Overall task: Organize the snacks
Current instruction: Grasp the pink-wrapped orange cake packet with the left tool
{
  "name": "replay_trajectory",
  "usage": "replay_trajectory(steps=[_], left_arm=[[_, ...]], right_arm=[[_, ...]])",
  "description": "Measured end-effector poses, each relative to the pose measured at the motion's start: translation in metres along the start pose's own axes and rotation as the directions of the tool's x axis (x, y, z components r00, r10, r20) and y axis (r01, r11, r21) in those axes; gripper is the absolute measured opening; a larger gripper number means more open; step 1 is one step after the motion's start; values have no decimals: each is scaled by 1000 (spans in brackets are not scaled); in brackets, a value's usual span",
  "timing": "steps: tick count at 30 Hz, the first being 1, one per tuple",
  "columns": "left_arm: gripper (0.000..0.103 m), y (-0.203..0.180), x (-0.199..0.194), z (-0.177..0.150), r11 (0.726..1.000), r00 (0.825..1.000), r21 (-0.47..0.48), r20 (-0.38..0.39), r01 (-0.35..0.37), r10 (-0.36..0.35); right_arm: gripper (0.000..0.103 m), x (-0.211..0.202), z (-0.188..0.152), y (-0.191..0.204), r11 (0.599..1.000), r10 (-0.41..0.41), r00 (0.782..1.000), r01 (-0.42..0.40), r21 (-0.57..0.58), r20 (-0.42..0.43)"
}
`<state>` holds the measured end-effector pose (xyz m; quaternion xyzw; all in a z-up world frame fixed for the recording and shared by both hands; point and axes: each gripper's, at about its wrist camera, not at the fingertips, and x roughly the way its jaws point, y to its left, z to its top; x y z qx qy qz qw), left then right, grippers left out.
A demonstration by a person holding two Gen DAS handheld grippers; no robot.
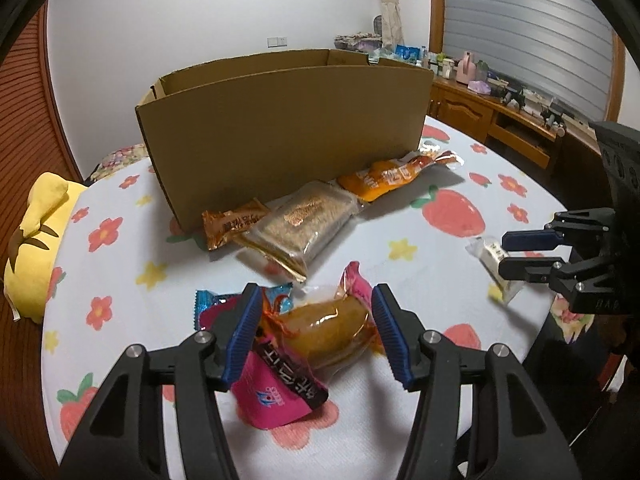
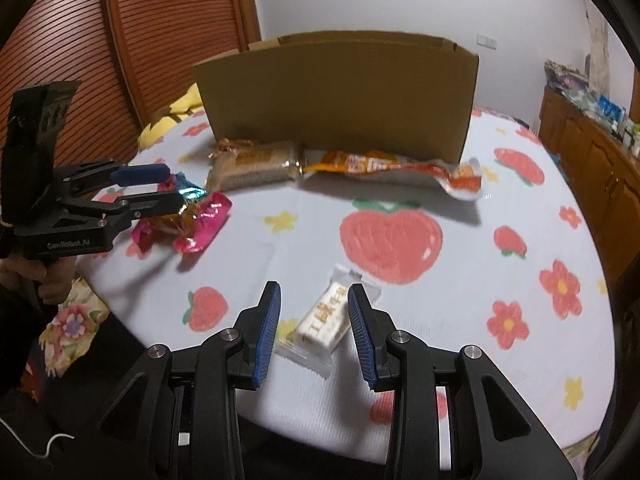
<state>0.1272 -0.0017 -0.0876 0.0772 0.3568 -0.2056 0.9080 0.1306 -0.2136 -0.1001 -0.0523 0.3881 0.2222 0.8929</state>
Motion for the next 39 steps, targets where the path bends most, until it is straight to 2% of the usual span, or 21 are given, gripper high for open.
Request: replay_trajectory(steps=[13,23,30,39], left_arm=[[60,-1,-1,-12,999,1000,-37,-21,16,-16],[60,-7,0,-18,1000,999,-12,-51,5,-6],[61,-3,11,-19,999,997,-30,-78,-30,28],[61,-11,13,-13,996,995,-12,-63,-83,82]], right_arm=[[35,0,-4,-3,1000,-14,1000,14,22,5],[35,10,-7,-2,999,-38,999,38,17,-7],[34,15,-6,-2,999,-53,999,53,10,-1],[33,16,-7,-1,998,-61,998,61,4,9]])
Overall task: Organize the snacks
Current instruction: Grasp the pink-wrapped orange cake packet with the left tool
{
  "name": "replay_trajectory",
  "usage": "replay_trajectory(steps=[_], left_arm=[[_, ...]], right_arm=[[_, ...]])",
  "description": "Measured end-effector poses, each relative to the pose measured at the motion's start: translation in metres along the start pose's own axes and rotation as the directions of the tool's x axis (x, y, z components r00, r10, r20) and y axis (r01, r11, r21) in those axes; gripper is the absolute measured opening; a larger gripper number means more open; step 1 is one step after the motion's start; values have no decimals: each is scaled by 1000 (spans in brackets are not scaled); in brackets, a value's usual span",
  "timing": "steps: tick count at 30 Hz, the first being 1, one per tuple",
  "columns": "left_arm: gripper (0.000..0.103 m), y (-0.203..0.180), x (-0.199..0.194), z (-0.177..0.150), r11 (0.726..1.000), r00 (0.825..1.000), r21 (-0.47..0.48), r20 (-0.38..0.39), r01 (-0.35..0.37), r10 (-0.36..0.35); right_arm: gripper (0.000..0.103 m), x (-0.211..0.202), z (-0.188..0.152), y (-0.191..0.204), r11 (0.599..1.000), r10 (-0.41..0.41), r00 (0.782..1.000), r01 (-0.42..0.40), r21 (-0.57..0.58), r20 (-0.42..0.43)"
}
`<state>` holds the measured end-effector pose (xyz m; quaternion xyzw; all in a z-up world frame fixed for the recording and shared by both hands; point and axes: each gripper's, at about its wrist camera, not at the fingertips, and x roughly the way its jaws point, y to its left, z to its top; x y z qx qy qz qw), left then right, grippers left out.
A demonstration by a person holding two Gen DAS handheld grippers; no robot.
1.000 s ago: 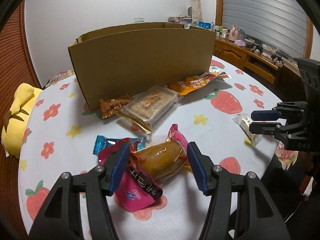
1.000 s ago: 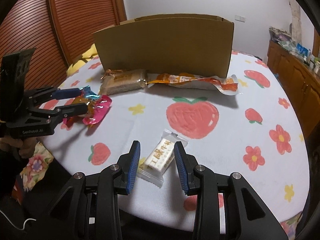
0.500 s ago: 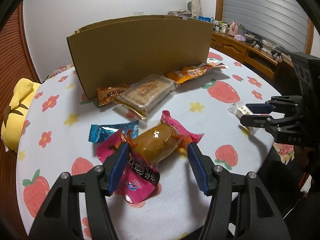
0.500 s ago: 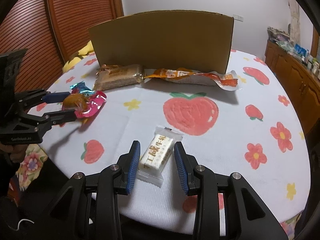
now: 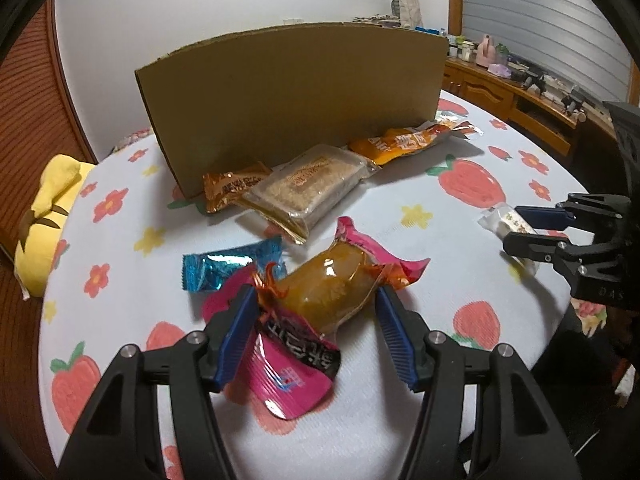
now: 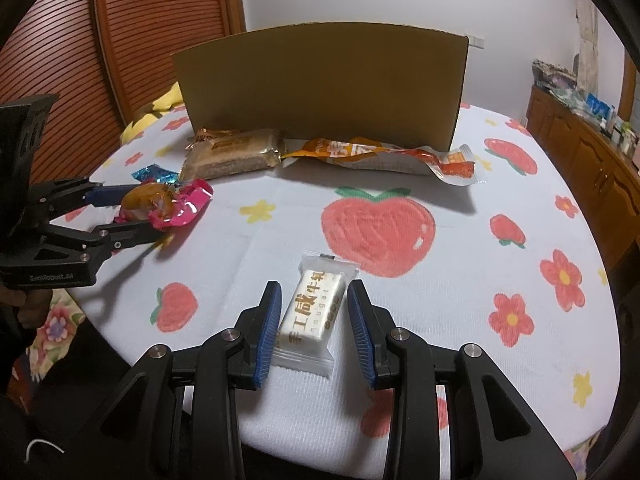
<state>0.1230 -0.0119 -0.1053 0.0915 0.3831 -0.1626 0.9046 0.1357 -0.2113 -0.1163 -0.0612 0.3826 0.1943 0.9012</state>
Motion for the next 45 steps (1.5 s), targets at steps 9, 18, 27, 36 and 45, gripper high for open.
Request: replay_trajectory(steps=[9,18,27,36,45], left_arm=[[62,-6,0,19,996,999,86,19,-40,38],[70,4,21,25,996,999,89,-47,13,-8],[61,3,19,22,997,999,78,-35,20,-17],[46,2,12,19,996,998,60,-14,60,-59],[41,0,7,16,998,998,18,9,64,-64]], right_arm=[[34,1,0,1,1000,-1,1000,1,-2,4],[34,0,-1,0,1000,-1,1000,1,-5,7],[34,0,-2,1,1000,-6,1000,6,-8,13],[36,-3,-2,0,1000,-16,1000,16,-1,20],[36,-5,-2,-3,1000,4,1000,-4,11,27]])
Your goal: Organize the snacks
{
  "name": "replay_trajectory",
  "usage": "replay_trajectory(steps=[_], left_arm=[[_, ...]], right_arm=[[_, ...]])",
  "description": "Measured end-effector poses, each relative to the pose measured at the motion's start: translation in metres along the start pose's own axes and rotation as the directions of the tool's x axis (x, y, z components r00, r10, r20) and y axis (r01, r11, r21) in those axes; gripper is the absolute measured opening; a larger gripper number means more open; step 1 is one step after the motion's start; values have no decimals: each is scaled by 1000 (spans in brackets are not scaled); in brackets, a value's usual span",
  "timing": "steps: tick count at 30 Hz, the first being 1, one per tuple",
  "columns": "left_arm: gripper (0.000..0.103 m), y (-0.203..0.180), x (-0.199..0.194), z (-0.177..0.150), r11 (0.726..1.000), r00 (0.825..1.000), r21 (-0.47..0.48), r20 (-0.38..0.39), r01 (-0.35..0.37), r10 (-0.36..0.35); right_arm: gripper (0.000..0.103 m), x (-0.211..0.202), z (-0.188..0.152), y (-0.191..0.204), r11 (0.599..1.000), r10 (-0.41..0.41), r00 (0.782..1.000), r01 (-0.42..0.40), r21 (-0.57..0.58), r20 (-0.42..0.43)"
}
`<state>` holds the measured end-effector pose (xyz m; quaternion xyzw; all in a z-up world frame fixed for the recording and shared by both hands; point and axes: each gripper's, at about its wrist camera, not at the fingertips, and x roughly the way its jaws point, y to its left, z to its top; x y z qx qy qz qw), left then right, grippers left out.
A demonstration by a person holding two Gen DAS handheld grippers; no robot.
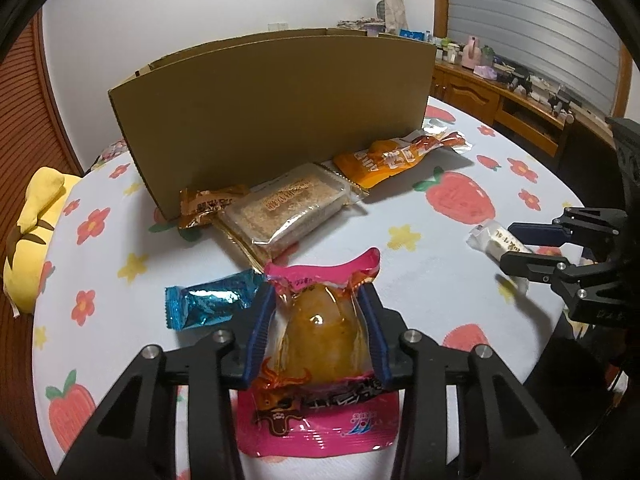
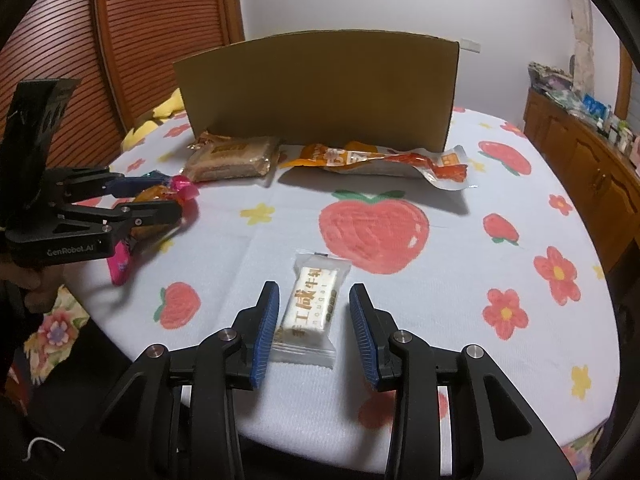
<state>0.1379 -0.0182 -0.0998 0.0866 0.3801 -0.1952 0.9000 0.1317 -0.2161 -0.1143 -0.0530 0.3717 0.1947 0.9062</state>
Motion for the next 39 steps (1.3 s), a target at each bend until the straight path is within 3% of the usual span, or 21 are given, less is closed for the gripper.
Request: replay_trajectory(steps=[14,17,39], left_arm=[[41,-10,-18,-6,999,999,-40,54,1,2],[41,-13,-20,-5,999,998,-36,62,-3,5],[41,-8,-54,10,998,988,-67,153,-9,19]], right_arm=[[35,5,0,5,999,-27,1000,26,-31,-7],[21,6,0,7,999,-29,1000,29,-45,-2],[20,-10,8,5,999,-22,998,24,-32,61]])
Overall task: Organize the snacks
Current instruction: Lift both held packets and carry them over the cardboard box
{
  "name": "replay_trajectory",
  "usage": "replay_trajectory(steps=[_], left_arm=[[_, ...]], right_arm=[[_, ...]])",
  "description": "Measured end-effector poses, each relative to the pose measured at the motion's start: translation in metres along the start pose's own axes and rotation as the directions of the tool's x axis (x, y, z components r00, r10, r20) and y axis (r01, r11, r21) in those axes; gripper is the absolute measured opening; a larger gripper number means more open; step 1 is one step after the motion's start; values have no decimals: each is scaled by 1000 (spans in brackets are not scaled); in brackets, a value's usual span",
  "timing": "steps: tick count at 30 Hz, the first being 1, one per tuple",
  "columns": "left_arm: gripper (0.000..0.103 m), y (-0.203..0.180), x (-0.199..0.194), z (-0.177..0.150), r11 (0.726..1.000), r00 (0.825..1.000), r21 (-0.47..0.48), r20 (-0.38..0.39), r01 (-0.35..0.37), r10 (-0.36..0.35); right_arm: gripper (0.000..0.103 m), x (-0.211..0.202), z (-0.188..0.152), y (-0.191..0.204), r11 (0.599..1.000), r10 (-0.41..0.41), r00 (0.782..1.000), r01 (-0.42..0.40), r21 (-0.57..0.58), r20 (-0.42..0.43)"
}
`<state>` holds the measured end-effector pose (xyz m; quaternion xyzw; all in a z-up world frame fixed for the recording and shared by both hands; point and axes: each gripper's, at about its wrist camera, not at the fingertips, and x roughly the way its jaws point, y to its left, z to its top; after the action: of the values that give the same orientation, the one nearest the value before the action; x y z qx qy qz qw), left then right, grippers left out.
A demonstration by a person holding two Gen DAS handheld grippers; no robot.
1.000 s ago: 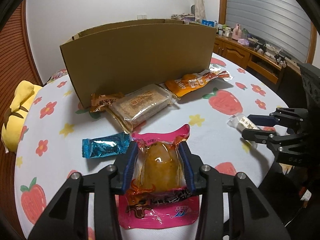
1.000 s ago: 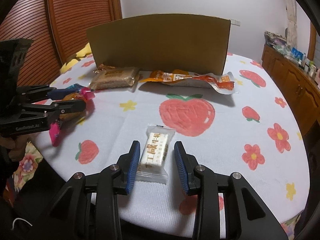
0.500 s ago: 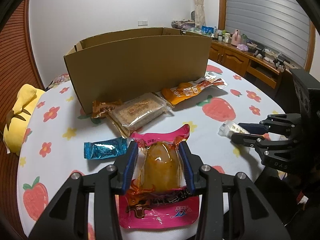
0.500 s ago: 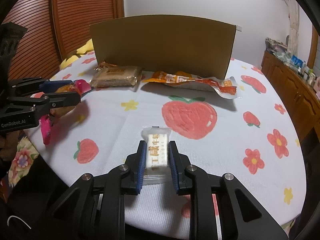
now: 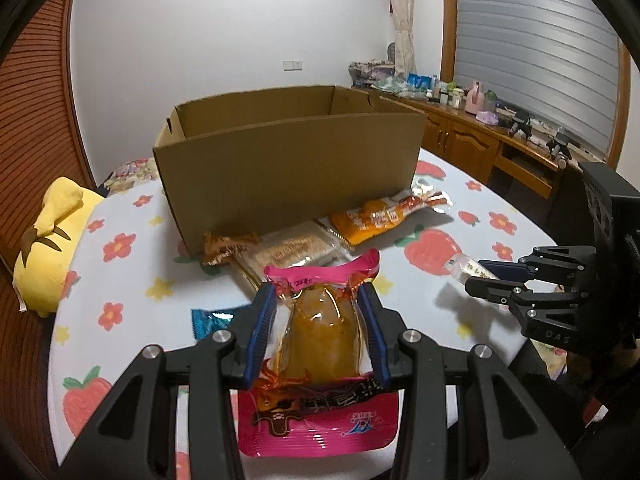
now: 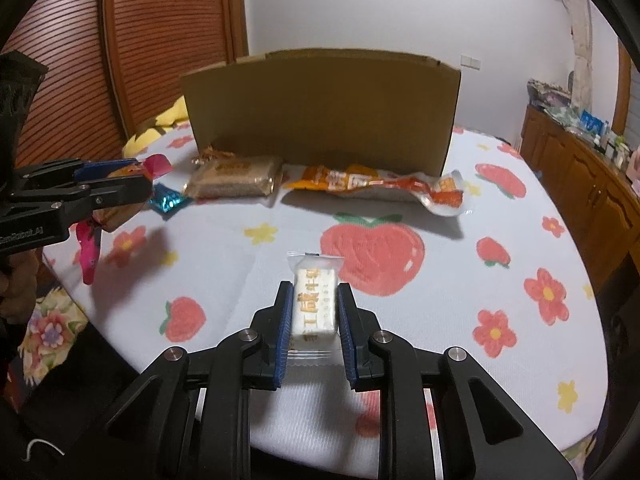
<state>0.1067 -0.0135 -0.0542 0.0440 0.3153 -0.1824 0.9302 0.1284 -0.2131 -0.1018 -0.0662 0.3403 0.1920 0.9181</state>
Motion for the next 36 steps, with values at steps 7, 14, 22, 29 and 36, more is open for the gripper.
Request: replay_trajectory(steps=[7,14,22,29,36], left_arm=[[41,16,-11,14,999,999,-16,37,-32,32],[41,36,-23,27,997,995,-47,71,-63,66],[41,47,-23,36,995,993,-62,85,-77,82],[41,47,-15,50,996,992,-44,95,-76,80],[41,48,-1,73,996,991,-29,104,-81,84]], right_arm=[[20,-11,15,-2,1000,-1,999,2,-10,37],[20,-16,27,-6,1000,-7,998,8,-15,60],[20,-18,39,-6,1000,-4,997,5,-24,80],[20,-16,57,-4,999,3,995,2,-52,102],[20,-7,88,-7,997,19,990,-8,-76,139]])
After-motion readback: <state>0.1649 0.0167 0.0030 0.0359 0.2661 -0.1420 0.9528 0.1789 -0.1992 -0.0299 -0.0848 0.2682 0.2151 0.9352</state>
